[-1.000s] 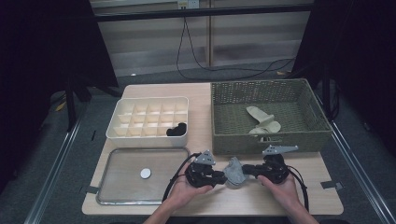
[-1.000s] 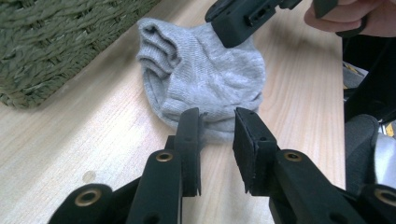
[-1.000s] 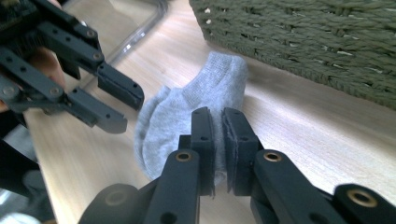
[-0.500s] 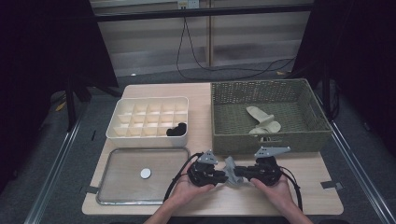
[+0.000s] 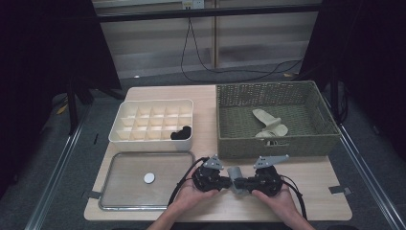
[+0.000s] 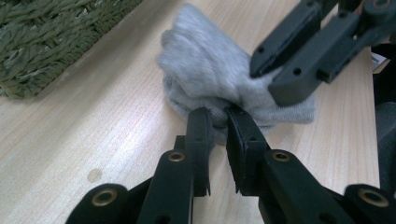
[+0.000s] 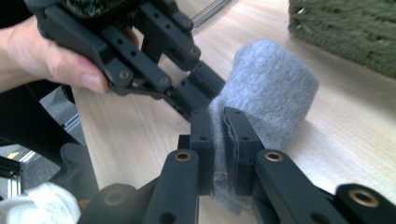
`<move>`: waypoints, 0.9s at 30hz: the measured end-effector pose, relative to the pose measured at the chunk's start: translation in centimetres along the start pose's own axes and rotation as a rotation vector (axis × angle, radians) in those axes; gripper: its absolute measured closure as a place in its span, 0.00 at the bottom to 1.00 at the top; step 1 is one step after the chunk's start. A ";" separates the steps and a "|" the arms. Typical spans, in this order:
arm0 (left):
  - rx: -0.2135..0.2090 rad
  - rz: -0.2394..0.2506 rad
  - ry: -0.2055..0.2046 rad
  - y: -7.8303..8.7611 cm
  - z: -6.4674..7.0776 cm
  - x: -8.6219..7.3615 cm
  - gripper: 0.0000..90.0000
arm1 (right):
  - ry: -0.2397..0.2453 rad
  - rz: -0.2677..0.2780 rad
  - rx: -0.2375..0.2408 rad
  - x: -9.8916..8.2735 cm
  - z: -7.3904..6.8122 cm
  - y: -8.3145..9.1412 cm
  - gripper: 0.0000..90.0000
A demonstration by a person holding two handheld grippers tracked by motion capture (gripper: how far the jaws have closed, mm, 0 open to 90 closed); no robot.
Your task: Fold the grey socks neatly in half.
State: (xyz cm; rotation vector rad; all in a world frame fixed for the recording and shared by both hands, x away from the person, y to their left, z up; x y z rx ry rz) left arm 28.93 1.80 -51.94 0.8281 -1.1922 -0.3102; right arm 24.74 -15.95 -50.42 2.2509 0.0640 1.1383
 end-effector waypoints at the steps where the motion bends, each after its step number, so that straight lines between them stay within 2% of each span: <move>1: -0.004 0.002 0.001 0.0 0.0 0.0 0.88 | 0.007 -0.001 -0.002 -0.1 0.0 -0.1 0.93; 4: 0.001 -0.008 -0.001 0.3 -0.3 -0.1 0.88 | 0.003 -0.018 -0.010 -0.3 -0.2 -0.5 0.93; 7: 0.010 0.011 0.011 1.0 -0.6 0.0 0.87 | -0.004 -0.023 -0.027 -0.3 -0.2 -0.6 0.93; 9: 0.003 0.039 0.035 1.5 -1.0 0.1 0.84 | -0.010 -0.021 -0.034 -0.3 -0.1 -0.6 0.93; 12: 0.001 0.057 0.035 2.3 -1.4 0.4 0.76 | -0.008 -0.024 -0.036 -0.4 -0.1 -0.7 0.93; 15: -0.004 0.087 0.058 2.6 -1.6 0.9 0.70 | -0.003 -0.029 -0.039 -0.5 -0.3 -0.9 0.93; 19: -0.020 0.086 0.058 1.8 -1.5 1.6 0.59 | 0.006 -0.037 -0.039 -0.5 -0.4 -1.0 0.93; 22: -0.011 0.088 0.059 1.3 -1.4 2.3 0.51 | 0.017 -0.049 -0.031 -0.5 -0.6 -1.0 0.93; 25: -0.001 0.062 0.042 0.6 -1.3 2.3 0.51 | 0.030 -0.062 -0.032 -0.5 -0.8 -1.1 0.93; 27: 0.002 0.049 0.047 0.3 -1.3 2.0 0.50 | 0.041 -0.067 -0.030 -0.5 -0.8 -1.0 0.93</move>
Point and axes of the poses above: each handheld gripper's, and its own axes: y roughly backward along the jaws, x roughly out of its top, z roughly to its right, the point moved 3 cm from there along -y, roughly forward along the jaws, and after that the axes turned 9 degrees about x, right-handed, at the moved point
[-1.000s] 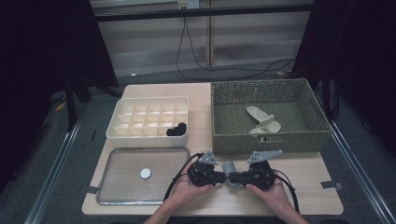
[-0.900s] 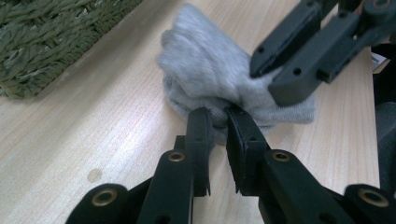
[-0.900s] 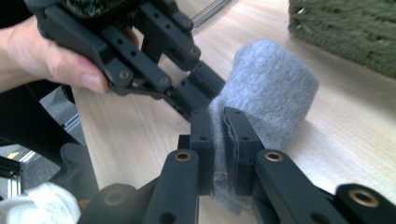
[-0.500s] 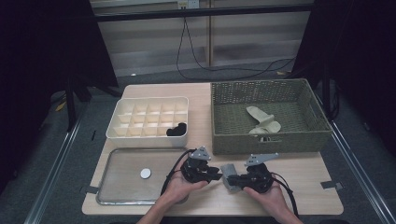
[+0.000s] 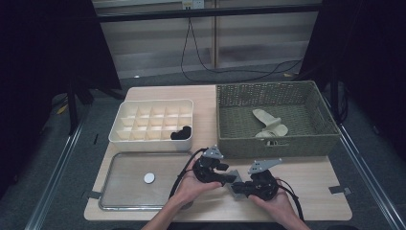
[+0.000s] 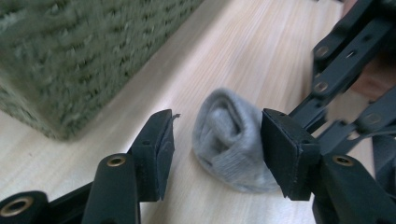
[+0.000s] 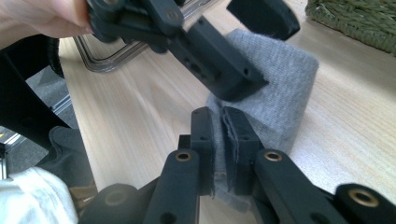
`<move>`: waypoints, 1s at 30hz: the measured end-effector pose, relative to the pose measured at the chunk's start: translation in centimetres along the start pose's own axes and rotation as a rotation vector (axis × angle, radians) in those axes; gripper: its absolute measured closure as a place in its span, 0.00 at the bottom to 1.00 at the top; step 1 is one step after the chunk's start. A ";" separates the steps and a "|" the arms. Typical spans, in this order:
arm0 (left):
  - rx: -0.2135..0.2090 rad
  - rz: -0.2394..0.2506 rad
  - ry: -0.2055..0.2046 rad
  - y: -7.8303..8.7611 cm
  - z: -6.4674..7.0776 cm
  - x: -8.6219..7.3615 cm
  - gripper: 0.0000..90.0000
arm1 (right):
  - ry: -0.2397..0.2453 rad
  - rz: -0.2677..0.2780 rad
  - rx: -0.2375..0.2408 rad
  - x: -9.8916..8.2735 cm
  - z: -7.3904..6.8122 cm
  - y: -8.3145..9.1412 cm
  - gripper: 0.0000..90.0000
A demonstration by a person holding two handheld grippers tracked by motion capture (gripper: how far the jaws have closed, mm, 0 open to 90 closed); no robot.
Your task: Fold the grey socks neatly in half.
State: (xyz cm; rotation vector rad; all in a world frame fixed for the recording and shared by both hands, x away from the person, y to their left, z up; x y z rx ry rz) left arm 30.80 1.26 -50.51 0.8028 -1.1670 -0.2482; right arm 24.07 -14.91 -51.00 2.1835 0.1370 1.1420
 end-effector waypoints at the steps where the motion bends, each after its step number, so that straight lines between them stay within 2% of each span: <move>1: -0.003 0.005 0.000 -0.1 0.0 -0.1 0.50 | 0.003 -0.002 0.000 0.0 0.0 0.0 0.93; 6: -0.003 -0.017 0.008 -0.3 -0.1 -0.3 0.48 | 0.038 -0.007 -0.014 -0.2 -0.1 0.3 0.91; 13: -0.036 -0.054 0.016 -0.6 0.1 -0.4 0.47 | 0.023 0.001 -0.008 -0.5 0.2 1.1 0.85; 16: -0.044 -0.071 0.008 -0.7 0.4 -0.4 0.47 | 0.007 0.001 -0.024 -0.7 0.4 1.7 0.81; 17: -0.040 -0.072 0.015 -0.8 0.4 -0.4 0.47 | 0.001 0.003 -0.027 -0.8 0.5 1.9 0.80; 18: -0.056 -0.062 0.028 -0.9 0.4 -0.4 0.46 | 0.000 0.003 -0.030 -0.9 0.6 2.0 0.80; 19: -0.044 -0.082 0.017 -0.9 0.3 -0.4 0.46 | -0.003 0.003 -0.034 -0.9 0.6 2.1 0.80; 21: -0.074 -0.076 0.035 -1.1 0.4 -0.5 0.46 | -0.005 0.002 -0.039 -1.0 0.6 2.2 0.79; 24: -0.086 -0.077 0.037 -1.3 0.4 -0.6 0.45 | -0.004 -0.005 -0.058 -1.1 0.5 2.1 0.80; 28: -0.078 -0.102 0.004 -1.3 0.6 -0.6 0.45 | -0.004 -0.011 -0.070 -1.2 0.5 2.0 0.82; 29: -0.101 -0.089 0.021 -1.4 0.6 -0.6 0.45 | -0.009 -0.015 -0.064 -1.3 0.5 2.0 0.82; 30: -0.109 -0.083 0.018 -1.4 0.6 -0.6 0.45 | -0.009 -0.015 -0.064 -1.3 0.5 2.0 0.82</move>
Point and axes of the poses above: each handheld gripper's, and its own axes: y roughly backward along the jaws, x roughly out of its top, z roughly to its right, the point moved 3 cm from there along -y, roughly forward along the jaws, and after that the axes turned 9 degrees about x, right-handed, at the moved point
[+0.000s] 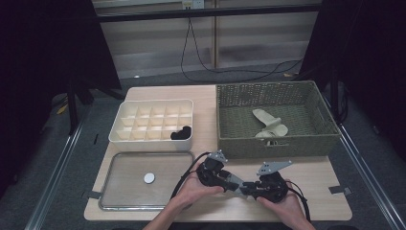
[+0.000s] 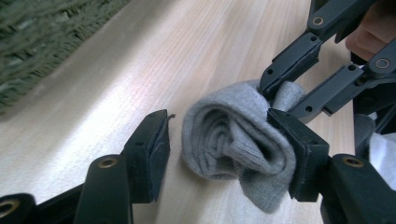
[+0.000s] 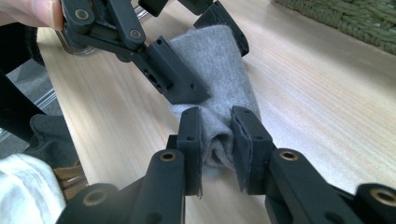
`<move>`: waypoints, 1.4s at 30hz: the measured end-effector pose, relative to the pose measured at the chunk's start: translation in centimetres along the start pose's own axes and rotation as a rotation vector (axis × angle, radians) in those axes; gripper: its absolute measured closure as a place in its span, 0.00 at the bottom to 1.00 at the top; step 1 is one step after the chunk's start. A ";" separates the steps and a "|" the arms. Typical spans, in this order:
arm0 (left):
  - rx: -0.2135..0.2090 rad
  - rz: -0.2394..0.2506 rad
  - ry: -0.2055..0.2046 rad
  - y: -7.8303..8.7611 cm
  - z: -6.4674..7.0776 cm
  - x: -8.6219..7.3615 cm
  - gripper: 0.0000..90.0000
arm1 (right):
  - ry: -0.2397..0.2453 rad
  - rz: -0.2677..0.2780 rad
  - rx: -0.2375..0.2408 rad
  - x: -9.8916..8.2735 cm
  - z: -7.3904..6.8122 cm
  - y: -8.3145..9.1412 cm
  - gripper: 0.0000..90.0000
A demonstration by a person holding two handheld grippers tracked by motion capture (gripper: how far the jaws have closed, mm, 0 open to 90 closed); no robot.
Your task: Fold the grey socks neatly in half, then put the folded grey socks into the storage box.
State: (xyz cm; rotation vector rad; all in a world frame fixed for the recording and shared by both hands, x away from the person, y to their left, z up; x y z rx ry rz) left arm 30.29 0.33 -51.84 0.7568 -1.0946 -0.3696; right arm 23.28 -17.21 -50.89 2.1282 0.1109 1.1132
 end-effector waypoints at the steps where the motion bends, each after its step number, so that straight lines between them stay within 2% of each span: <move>1: -0.003 -0.003 -0.005 0.0 0.0 0.0 0.45 | 0.004 -0.003 0.003 0.0 0.0 0.0 0.82; 4: -0.026 -0.005 -0.007 -0.1 0.1 0.0 0.47 | 0.007 -0.009 0.003 0.0 0.1 0.0 0.83; 6: -0.054 -0.001 0.011 -0.2 0.2 -0.1 0.53 | 0.012 -0.012 0.003 0.0 0.1 0.0 0.83; 11: -0.091 -0.019 0.031 -0.1 0.1 -0.1 0.59 | 0.012 -0.012 0.011 0.0 0.1 0.0 0.83; 15: -0.101 -0.034 0.049 0.0 0.1 -0.3 0.64 | 0.003 -0.007 0.017 0.2 0.3 -0.2 0.83; 16: -0.110 -0.039 0.041 0.0 0.1 -0.3 0.65 | -0.002 -0.006 0.023 0.2 0.4 -0.2 0.83; 22: -0.102 -0.069 0.027 0.5 0.4 -0.2 0.71 | 0.003 -0.004 0.036 0.3 0.5 -0.3 0.83; 23: -0.085 -0.080 0.023 0.6 0.5 -0.1 0.72 | 0.000 0.001 0.043 0.3 0.6 -0.3 0.83; 26: -0.096 -0.085 0.014 0.7 0.3 0.0 0.72 | 0.000 0.011 0.053 0.2 0.6 -0.3 0.82; 29: -0.101 -0.069 0.026 0.6 0.3 0.1 0.72 | -0.004 0.019 0.061 0.2 0.6 -0.2 0.81; 32: -0.096 -0.070 0.031 0.5 0.4 0.3 0.72 | 0.002 0.022 0.053 0.2 0.4 -0.1 0.77; 36: -0.104 -0.062 0.025 0.7 0.3 0.3 0.72 | -0.004 0.050 0.070 0.4 0.4 0.2 0.69; 37: -0.099 -0.061 0.026 0.8 0.3 0.3 0.72 | -0.008 0.070 0.067 0.5 0.3 0.4 0.61; 42: -0.120 -0.052 0.019 1.0 0.1 0.3 0.72 | -0.012 0.102 0.066 0.9 0.3 0.7 0.56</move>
Point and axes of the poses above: each handheld gripper's, and its own axes: y roughly backward along the jaws, x roughly out of its top, z roughly to its right, the point moved 3 cm from there along -y, roughly forward along the jaws, and after that the axes turned 9 degrees about x, right-handed, at the moved point
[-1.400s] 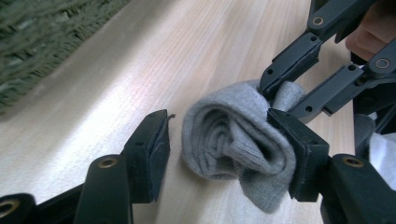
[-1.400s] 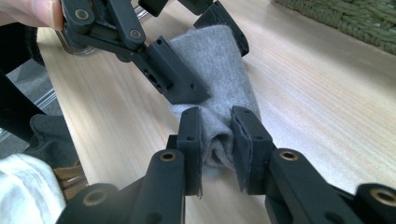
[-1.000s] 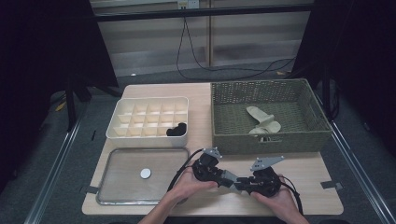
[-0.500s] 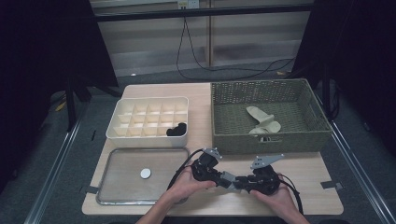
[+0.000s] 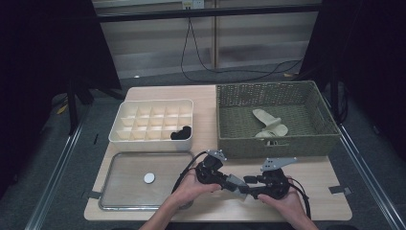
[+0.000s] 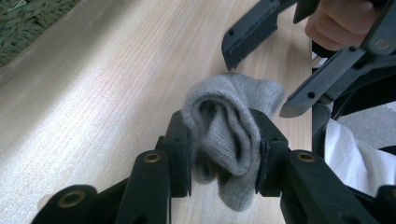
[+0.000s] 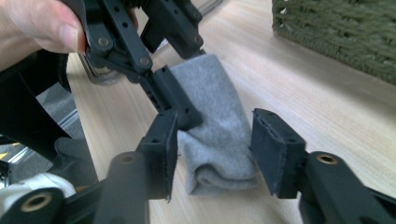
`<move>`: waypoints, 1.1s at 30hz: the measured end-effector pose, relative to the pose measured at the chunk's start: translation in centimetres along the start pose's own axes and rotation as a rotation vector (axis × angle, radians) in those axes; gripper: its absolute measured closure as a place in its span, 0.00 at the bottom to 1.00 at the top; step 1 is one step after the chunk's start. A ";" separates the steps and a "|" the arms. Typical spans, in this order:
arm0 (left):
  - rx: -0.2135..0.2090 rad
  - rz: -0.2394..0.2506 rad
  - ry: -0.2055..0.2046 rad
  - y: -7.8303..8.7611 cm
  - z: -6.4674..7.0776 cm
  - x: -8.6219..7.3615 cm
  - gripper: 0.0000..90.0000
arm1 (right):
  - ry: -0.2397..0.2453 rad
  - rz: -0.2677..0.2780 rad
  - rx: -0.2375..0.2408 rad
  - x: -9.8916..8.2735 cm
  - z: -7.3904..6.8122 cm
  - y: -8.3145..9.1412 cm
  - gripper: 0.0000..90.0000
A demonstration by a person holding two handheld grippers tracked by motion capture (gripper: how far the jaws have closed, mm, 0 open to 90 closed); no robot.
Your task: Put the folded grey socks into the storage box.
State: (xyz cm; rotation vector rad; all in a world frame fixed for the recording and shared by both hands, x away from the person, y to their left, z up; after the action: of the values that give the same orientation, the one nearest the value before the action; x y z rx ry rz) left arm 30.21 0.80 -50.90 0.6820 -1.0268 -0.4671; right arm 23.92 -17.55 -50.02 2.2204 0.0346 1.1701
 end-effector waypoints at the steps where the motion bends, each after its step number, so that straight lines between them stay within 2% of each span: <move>1: 0.011 0.006 0.000 0.3 0.1 -0.1 0.72 | -0.001 0.010 -0.003 0.1 0.0 0.1 0.53; 3: 0.016 0.006 0.001 0.4 0.0 -0.1 0.72 | -0.002 0.015 -0.008 0.1 0.0 0.2 0.52; 5: 0.029 0.000 0.035 0.7 -0.1 -0.1 0.72 | -0.007 0.025 -0.014 0.1 0.1 0.5 0.48; 7: 0.028 0.003 0.037 0.9 -0.1 -0.2 0.72 | -0.008 0.024 -0.020 0.1 0.2 0.6 0.46; 11: 0.035 0.002 0.035 1.5 -0.2 -0.4 0.71 | -0.011 0.033 -0.022 0.1 0.3 0.9 0.42; 13: 0.054 0.011 0.034 1.8 -0.2 -0.4 0.71 | -0.019 0.040 -0.027 0.1 0.5 1.2 0.39; 14: 0.051 0.017 0.022 1.9 -0.2 -0.5 0.71 | -0.019 0.046 -0.032 0.1 0.6 1.3 0.37; 15: 0.058 0.007 0.023 2.1 -0.2 -0.5 0.71 | -0.025 0.056 -0.029 0.1 0.7 1.5 0.35; 16: 0.051 0.018 0.022 2.2 -0.2 -0.5 0.71 | -0.026 0.068 -0.030 0.2 0.9 1.7 0.34; 17: 0.063 0.014 0.018 2.4 -0.3 -0.5 0.71 | -0.030 0.078 -0.035 0.2 1.0 1.8 0.33; 19: 0.059 0.024 0.027 2.9 -0.4 -0.6 0.71 | -0.042 0.095 -0.049 0.3 1.4 2.1 0.29; 21: 0.068 0.019 0.023 3.2 -0.4 -0.6 0.71 | -0.047 0.102 -0.054 0.3 1.4 2.2 0.28; 23: 0.063 0.036 0.024 3.6 -0.4 -0.6 0.71 | -0.050 0.109 -0.061 0.3 1.6 2.3 0.26; 28: 0.099 0.043 0.007 4.8 -0.6 -0.7 0.70 | -0.052 0.111 -0.057 0.3 1.6 2.3 0.23; 31: 0.102 0.075 0.015 5.5 -0.7 -0.8 0.70 | -0.068 0.121 -0.056 0.4 1.7 2.3 0.21; 32: 0.112 0.060 0.007 5.9 -0.8 -0.9 0.70 | -0.068 0.121 -0.056 0.4 1.7 2.3 0.21; 33: 0.107 0.076 0.018 6.1 -0.8 -0.9 0.70 | -0.069 0.122 -0.059 0.4 1.8 2.3 0.20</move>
State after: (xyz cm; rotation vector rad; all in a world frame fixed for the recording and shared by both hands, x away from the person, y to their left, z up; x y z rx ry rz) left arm 30.76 5.95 -47.45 0.7386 -1.0627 -0.3415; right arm 24.91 -20.25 -49.24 2.2354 -0.1639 1.1436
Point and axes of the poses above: each handheld gripper's, and its own axes: y roughly backward along the jaws, x roughly out of its top, z roughly to its right, the point moved 3 cm from there along -y, roughly forward along the jaws, and after that the axes turned 9 degrees about x, right-handed, at the moved point
